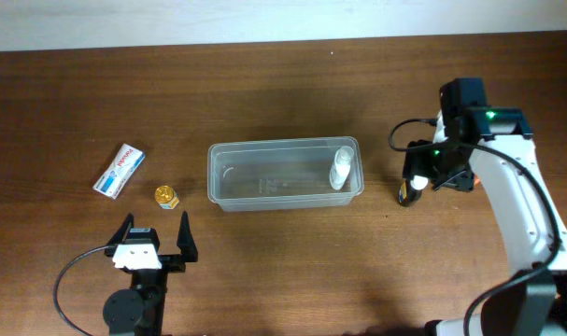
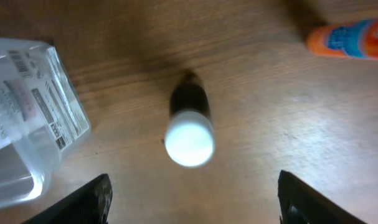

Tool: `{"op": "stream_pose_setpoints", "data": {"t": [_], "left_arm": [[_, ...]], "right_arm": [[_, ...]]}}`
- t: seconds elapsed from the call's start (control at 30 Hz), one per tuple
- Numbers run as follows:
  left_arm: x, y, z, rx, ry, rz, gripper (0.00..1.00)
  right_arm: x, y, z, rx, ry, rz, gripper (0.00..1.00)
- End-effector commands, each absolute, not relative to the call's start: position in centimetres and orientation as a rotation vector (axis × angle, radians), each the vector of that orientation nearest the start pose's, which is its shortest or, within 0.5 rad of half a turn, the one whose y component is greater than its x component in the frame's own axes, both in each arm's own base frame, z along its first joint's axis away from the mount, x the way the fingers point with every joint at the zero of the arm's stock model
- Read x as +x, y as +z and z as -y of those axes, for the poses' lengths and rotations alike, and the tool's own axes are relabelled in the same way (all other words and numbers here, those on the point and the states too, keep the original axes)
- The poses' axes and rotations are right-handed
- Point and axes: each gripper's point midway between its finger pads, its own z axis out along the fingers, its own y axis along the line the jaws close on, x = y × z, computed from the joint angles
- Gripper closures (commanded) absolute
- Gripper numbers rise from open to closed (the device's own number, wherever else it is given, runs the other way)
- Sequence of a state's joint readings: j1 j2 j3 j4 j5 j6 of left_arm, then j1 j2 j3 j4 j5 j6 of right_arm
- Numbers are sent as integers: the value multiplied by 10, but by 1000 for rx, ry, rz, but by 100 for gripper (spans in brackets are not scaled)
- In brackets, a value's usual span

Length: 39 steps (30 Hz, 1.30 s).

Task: Pack container
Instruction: 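Move the right gripper to the dark bottle and grasp it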

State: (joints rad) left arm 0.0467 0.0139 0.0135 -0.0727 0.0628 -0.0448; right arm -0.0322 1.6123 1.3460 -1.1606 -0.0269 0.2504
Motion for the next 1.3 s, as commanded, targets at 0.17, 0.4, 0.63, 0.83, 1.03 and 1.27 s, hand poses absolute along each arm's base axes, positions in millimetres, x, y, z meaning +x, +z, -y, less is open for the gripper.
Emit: {"op": "stream_pose_setpoints", "data": {"t": [0.17, 0.4, 0.63, 0.83, 1.03, 1.27], "left_arm": [[246, 157, -3, -21, -27, -1647, 1], [246, 157, -3, -21, -27, -1647, 1], [246, 157, -3, -21, -27, -1647, 1], [246, 157, -3, -21, -27, -1647, 1], [246, 157, -3, -21, -27, -1647, 1], [246, 157, -3, -21, -27, -1647, 1]], "right_arm": [[320, 95, 0, 410, 134, -2976, 23], [323, 77, 0, 406, 137, -2950, 23], [328, 59, 2, 387, 125, -2932, 23], [329, 41, 4, 372, 96, -2970, 22], [328, 33, 8, 377, 65, -2992, 27], [329, 33, 10, 379, 44, -2985, 59]]}}
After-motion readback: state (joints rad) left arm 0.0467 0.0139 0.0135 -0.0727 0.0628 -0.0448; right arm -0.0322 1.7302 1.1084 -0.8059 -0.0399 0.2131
